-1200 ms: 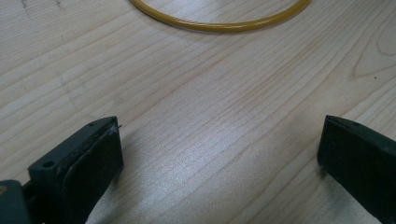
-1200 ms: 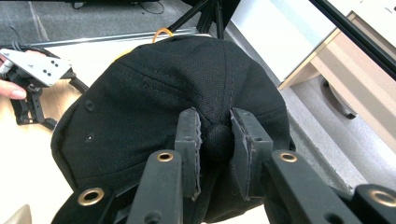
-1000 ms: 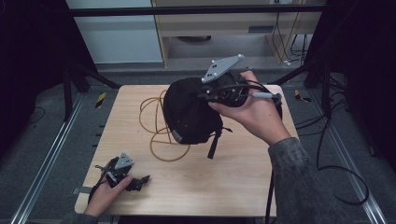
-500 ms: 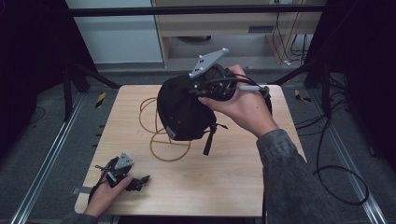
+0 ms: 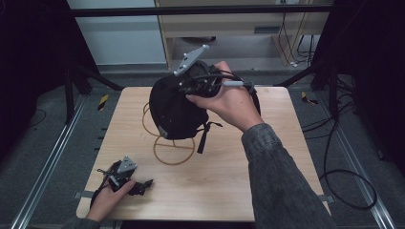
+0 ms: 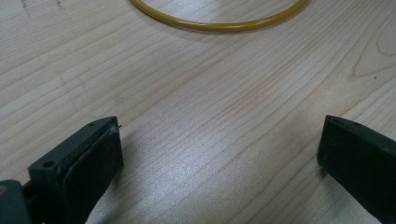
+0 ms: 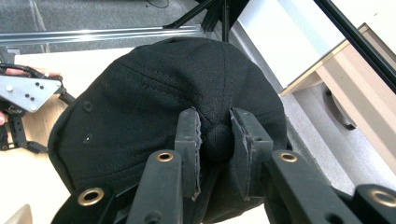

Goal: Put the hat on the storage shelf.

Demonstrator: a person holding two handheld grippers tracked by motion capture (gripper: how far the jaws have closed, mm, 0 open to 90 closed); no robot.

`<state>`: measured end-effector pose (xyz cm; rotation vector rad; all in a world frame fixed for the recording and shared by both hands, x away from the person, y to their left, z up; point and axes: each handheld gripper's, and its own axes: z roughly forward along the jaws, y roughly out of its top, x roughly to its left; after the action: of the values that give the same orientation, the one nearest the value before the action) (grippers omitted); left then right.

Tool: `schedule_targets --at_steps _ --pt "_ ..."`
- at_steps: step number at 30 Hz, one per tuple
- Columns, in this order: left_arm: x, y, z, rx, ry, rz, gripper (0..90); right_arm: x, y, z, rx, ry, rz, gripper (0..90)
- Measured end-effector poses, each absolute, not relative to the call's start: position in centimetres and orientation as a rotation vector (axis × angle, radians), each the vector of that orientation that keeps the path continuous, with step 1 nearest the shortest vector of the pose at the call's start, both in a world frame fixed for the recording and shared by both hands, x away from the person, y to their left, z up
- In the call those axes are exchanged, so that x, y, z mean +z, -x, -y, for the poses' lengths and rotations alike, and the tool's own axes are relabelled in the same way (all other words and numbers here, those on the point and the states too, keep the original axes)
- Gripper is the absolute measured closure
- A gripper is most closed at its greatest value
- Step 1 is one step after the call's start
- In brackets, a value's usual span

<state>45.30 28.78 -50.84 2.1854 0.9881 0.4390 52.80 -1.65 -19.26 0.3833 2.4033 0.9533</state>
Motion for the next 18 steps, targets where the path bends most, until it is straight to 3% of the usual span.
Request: schedule_targets --at_steps 18 --pt "-50.9 -45.3 -28.8 0.440 -2.183 -0.990 0.0 -19.7 -54.1 -0.4 0.955 -0.397 -2.399 73.3"
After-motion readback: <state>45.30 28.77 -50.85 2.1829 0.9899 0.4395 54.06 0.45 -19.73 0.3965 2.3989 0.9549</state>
